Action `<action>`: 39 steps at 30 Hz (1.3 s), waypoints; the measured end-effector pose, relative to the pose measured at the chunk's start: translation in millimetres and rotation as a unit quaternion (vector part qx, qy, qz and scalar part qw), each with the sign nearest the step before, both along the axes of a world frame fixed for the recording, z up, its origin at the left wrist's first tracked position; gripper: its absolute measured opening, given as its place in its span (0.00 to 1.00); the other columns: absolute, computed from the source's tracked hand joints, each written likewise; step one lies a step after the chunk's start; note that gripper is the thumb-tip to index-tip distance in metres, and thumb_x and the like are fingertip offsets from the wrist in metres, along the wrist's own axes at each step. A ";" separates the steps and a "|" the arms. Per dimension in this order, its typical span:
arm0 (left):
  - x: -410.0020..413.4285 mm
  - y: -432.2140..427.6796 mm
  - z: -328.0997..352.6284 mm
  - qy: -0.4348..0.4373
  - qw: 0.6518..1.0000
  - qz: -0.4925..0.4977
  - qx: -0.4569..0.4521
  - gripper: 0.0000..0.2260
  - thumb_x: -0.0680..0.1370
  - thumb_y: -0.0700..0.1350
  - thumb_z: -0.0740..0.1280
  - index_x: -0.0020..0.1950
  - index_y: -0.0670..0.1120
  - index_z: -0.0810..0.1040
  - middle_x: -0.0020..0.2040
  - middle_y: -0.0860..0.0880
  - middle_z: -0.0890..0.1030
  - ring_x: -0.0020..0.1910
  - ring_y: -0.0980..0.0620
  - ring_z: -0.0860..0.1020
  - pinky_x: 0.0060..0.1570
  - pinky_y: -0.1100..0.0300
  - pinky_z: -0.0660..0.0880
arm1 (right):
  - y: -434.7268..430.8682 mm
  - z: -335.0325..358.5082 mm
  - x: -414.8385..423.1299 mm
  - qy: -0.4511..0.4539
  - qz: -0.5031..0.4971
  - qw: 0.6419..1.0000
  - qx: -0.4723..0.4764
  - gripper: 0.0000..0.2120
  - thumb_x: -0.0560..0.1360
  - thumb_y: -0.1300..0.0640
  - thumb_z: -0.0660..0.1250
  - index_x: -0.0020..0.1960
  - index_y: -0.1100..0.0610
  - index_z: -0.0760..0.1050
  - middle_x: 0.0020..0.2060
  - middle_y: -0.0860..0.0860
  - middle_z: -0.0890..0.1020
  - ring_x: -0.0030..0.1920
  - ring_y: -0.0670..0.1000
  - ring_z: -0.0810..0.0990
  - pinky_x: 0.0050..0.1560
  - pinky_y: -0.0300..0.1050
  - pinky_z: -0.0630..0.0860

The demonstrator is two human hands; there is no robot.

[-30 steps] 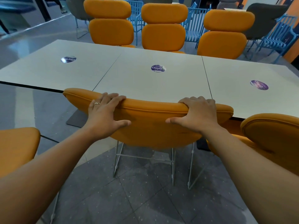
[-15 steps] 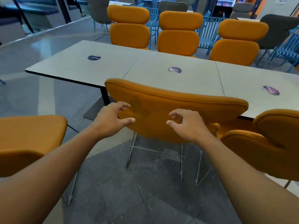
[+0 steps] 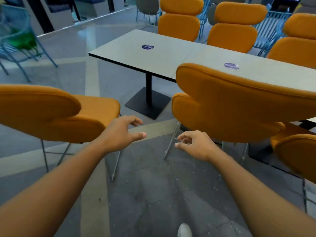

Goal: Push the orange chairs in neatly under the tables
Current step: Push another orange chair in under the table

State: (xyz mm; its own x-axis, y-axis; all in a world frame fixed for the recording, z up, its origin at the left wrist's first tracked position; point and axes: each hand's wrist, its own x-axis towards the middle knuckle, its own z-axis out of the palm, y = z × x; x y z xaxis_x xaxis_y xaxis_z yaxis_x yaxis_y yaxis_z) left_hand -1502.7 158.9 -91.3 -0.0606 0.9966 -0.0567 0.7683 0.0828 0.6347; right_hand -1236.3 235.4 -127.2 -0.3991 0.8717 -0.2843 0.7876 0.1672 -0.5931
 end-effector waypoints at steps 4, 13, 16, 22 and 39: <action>-39.8 -33.7 -0.1 0.014 1.000 0.024 0.002 0.22 0.72 0.57 0.72 0.64 0.53 0.76 0.60 0.54 0.78 0.59 0.57 0.74 0.57 0.61 0.70 | -26.9 -10.8 -43.2 0.012 0.027 0.999 -0.016 0.16 0.76 0.42 0.72 0.61 0.48 0.80 0.49 0.43 0.82 0.50 0.46 0.81 0.46 0.42 0.79; -128.2 -66.0 6.9 0.059 0.992 0.109 0.035 0.19 0.72 0.56 0.72 0.61 0.52 0.77 0.59 0.54 0.78 0.54 0.60 0.71 0.52 0.63 0.66 | -32.0 -9.8 -123.5 0.022 0.097 0.995 -0.019 0.20 0.77 0.43 0.70 0.66 0.50 0.78 0.51 0.44 0.82 0.52 0.45 0.80 0.49 0.40 0.75; -158.6 -65.9 9.9 0.076 0.986 0.143 0.043 0.19 0.73 0.55 0.71 0.61 0.52 0.78 0.61 0.52 0.79 0.56 0.57 0.72 0.55 0.59 0.68 | -15.8 -6.0 -157.6 0.026 0.119 0.993 -0.004 0.18 0.78 0.44 0.70 0.65 0.51 0.79 0.51 0.44 0.82 0.52 0.45 0.80 0.52 0.43 0.76; -223.2 -50.1 19.5 0.127 0.958 0.242 0.091 0.17 0.71 0.53 0.74 0.57 0.49 0.79 0.54 0.49 0.81 0.51 0.54 0.75 0.51 0.58 0.72 | 27.3 -7.1 -243.4 0.052 0.154 0.987 0.001 0.17 0.77 0.45 0.70 0.64 0.49 0.78 0.51 0.44 0.82 0.50 0.44 0.80 0.57 0.50 0.80; -391.6 -15.4 20.9 0.335 0.908 0.248 -0.030 0.36 0.62 0.66 0.75 0.67 0.58 0.71 0.66 0.46 0.74 0.68 0.40 0.66 0.65 0.40 0.55 | 65.9 23.1 -423.5 0.103 0.242 0.962 0.072 0.38 0.69 0.33 0.72 0.75 0.43 0.65 0.68 0.47 0.75 0.64 0.52 0.75 0.62 0.57 0.76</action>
State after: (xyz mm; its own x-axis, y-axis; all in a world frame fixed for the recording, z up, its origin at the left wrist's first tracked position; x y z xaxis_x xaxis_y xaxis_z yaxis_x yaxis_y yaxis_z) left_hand -1894.3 143.5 -70.3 -0.5430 0.8331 0.1054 0.8388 0.5441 0.0209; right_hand -1659.8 301.4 -104.1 -0.8035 0.5936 -0.0447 0.4641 0.5776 -0.6715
